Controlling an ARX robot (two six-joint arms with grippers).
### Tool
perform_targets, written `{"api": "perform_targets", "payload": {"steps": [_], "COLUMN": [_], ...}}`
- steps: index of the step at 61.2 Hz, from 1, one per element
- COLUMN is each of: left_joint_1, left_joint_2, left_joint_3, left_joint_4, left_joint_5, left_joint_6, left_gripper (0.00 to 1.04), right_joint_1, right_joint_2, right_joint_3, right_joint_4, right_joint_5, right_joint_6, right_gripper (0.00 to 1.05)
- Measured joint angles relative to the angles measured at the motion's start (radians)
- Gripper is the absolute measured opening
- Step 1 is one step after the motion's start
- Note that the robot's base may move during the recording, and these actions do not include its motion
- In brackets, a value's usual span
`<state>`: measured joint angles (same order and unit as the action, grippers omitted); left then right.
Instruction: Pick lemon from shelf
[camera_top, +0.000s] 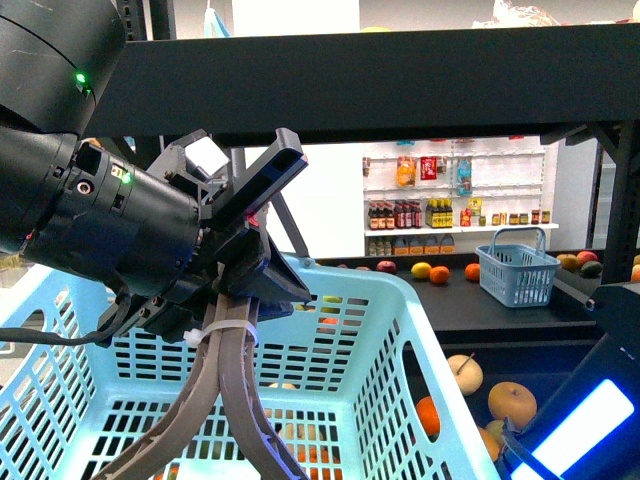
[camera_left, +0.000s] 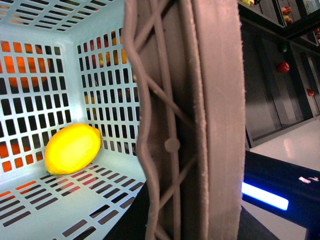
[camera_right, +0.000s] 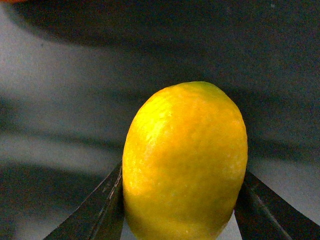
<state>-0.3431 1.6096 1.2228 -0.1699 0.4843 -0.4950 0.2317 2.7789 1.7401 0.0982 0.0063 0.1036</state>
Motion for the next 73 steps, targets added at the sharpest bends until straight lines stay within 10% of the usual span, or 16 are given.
{"api": "perform_targets", "payload": {"steps": [39, 73], "left_joint_1": [0.000, -0.001], "left_joint_2": [0.000, 0.000], "left_joint_3": [0.000, 0.000], "left_joint_4": [0.000, 0.000], "left_joint_5": [0.000, -0.001], "left_joint_6": [0.000, 0.000], "left_gripper": [0.16, 0.16], "right_joint_1": [-0.301, -0.089], "right_joint_2": [-0.676, -1.118], "right_joint_3": [-0.572, -0.644], "right_joint_4": [0.182, 0.115], "right_joint_5": [-0.188, -0.314], "right_joint_6": [-0.069, 0.120], "right_gripper": [0.50, 0.50]}}
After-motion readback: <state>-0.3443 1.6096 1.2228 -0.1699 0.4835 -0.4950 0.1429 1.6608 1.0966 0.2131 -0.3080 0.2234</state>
